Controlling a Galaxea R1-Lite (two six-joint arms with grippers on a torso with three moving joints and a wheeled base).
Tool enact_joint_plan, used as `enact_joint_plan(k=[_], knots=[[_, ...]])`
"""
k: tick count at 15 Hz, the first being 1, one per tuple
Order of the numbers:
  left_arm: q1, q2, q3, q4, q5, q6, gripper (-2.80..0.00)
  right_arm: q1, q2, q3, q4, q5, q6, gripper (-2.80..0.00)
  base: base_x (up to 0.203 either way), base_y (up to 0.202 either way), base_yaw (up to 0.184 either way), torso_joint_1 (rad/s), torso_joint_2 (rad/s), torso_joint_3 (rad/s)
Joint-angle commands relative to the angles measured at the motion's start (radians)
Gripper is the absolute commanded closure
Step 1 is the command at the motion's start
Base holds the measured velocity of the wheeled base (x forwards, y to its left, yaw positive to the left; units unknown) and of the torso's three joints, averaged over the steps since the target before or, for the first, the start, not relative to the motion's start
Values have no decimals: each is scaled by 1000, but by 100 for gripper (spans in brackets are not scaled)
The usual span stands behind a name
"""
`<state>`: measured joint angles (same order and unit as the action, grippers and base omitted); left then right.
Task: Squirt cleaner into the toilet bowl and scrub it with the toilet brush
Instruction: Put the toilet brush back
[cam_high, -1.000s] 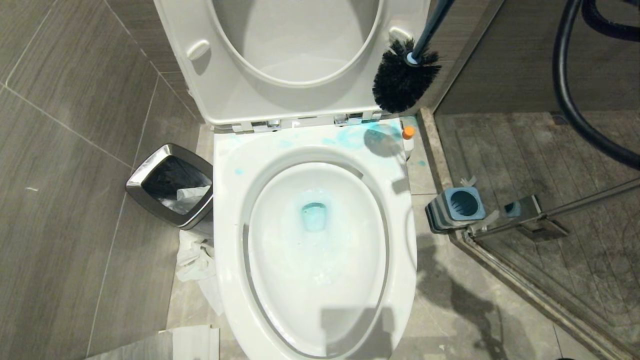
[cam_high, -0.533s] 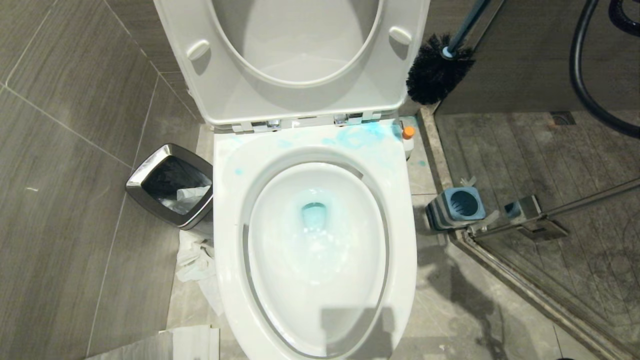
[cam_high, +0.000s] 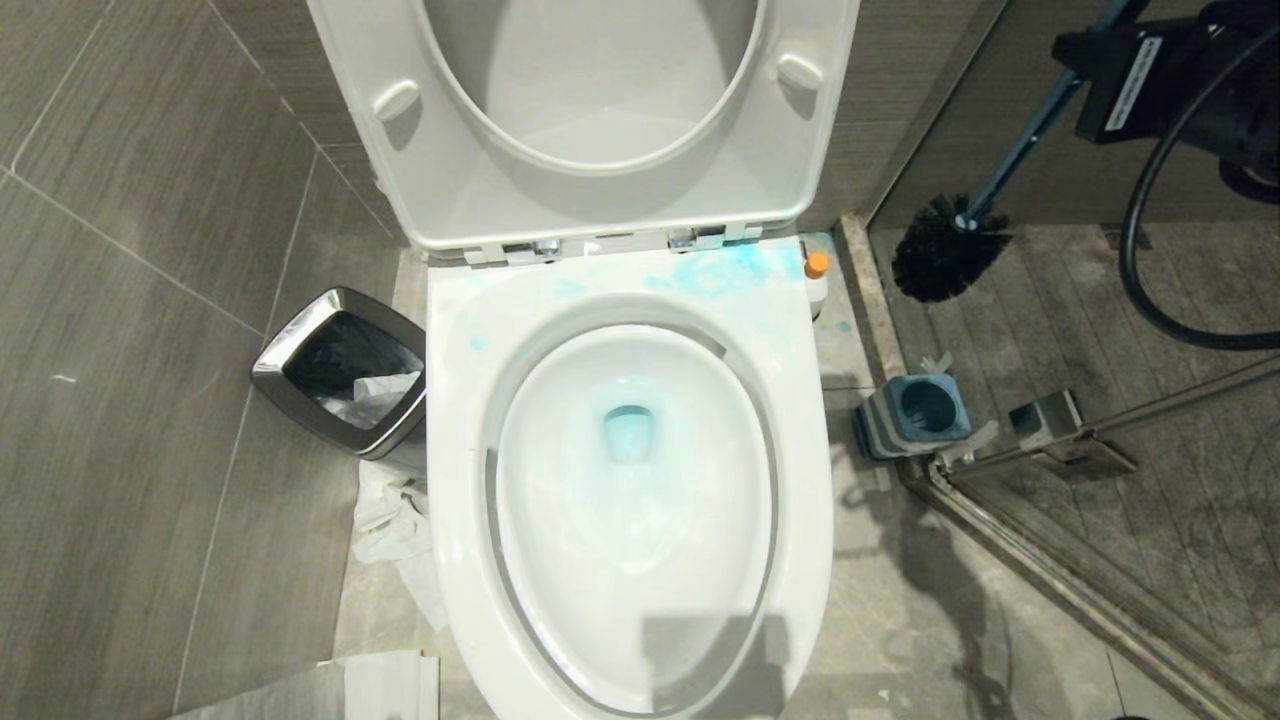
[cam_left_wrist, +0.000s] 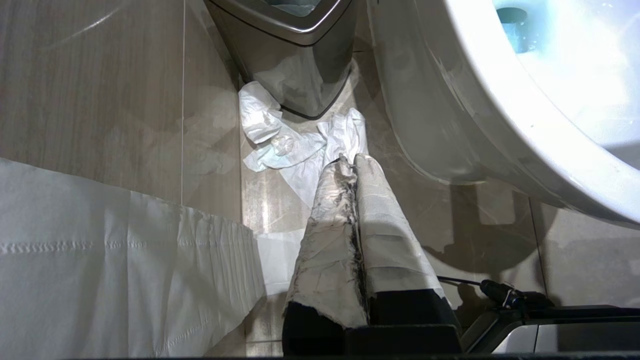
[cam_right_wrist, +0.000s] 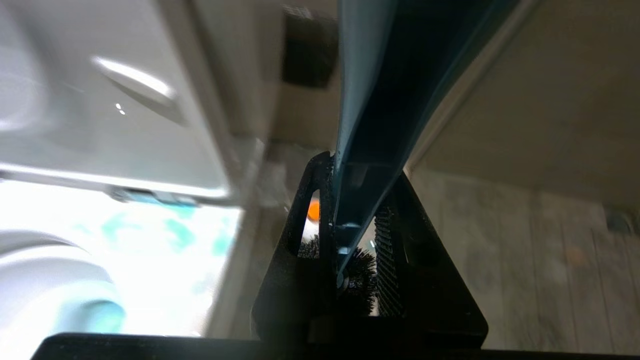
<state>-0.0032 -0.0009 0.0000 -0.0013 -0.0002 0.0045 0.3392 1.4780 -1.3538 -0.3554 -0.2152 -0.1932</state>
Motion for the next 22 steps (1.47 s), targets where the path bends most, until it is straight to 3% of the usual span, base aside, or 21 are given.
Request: enact_joint_plan(k=[1,4,10,22], knots=[[0,1,0,0,0,0,0,-90,46,41,-15,15,15,0,0,0,0,0,0,0],[0,1,0,0,0,0,0,-200,111,119,-87,40,21,0,0,0,0,0,0,0],[0,1,0,0,0,0,0,-291,200,301,-297,52,43,0,0,0,0,0,0,0],[0,1,0,0,0,0,0,-321,401,316,-478,58,58,0,0,0,0,0,0,0]])
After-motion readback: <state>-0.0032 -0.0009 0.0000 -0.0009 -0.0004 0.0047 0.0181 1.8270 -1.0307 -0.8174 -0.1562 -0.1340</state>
